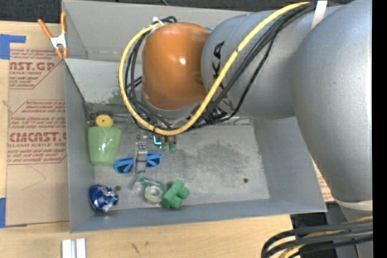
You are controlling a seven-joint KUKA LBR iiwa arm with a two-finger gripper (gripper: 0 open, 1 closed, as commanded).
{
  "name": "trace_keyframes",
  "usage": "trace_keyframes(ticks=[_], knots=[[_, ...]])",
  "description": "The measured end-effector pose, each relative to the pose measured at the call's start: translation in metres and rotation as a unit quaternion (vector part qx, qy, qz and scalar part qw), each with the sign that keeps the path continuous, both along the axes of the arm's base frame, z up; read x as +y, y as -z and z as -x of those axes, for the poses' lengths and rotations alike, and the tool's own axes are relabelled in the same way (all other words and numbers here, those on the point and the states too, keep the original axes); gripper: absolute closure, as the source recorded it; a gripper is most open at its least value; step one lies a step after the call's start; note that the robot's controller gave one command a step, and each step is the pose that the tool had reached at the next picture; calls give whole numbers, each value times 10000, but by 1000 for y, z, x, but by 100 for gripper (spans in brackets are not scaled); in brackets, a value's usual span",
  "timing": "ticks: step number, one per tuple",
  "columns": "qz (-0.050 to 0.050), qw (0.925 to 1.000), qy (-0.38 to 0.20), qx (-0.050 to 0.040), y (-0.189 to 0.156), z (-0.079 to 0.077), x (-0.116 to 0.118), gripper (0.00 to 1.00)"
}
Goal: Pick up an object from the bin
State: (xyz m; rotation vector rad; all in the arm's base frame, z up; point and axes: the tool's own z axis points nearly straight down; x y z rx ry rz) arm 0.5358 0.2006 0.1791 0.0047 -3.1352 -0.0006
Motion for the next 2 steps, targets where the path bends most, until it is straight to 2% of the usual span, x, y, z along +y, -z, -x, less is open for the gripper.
trace_keyframes(ticks=[1, 2], knots=[[-3, 9892, -1462, -11, 109, -6, -34, 0], [-13, 9448, -3277, -49, 109, 10, -71, 0]])
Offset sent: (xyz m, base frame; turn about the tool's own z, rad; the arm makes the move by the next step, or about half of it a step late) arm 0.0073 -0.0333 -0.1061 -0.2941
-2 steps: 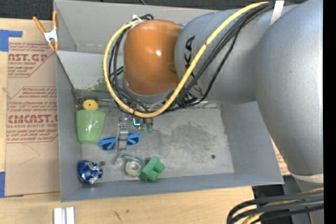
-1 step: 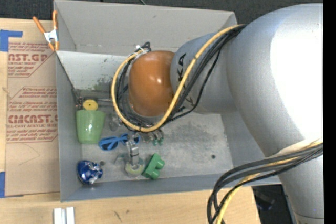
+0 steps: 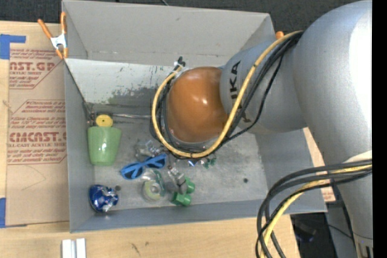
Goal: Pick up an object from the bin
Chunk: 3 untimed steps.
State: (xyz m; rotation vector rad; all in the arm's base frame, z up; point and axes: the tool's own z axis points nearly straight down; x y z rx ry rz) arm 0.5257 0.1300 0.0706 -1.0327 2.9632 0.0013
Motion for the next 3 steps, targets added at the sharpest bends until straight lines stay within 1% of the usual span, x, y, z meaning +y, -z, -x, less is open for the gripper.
trace_keyframes(ticks=[1, 2, 3], knots=[[-16, 10000, -2, -20, -1, -1, 1, 100], [-13, 10000, -5, 1, 0, 0, 1, 0], [-3, 9998, 198, 19, 1, 31, 14, 0]])
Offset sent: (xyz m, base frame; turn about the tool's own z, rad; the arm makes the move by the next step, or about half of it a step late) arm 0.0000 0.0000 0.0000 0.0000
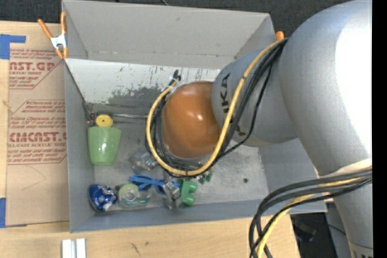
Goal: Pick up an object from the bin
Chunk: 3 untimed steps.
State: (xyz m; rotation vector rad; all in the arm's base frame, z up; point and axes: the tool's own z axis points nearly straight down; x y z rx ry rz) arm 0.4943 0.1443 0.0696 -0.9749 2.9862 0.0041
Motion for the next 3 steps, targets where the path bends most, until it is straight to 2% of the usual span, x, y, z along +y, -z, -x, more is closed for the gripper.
trace_keyframes(ticks=[1, 2, 3], knots=[[-3, 10000, 7, -5, 0, -1, -1, 100], [-4, 9994, 349, -47, -114, -8, 5, 100], [5, 9993, 369, -33, -151, -8, -11, 100]])
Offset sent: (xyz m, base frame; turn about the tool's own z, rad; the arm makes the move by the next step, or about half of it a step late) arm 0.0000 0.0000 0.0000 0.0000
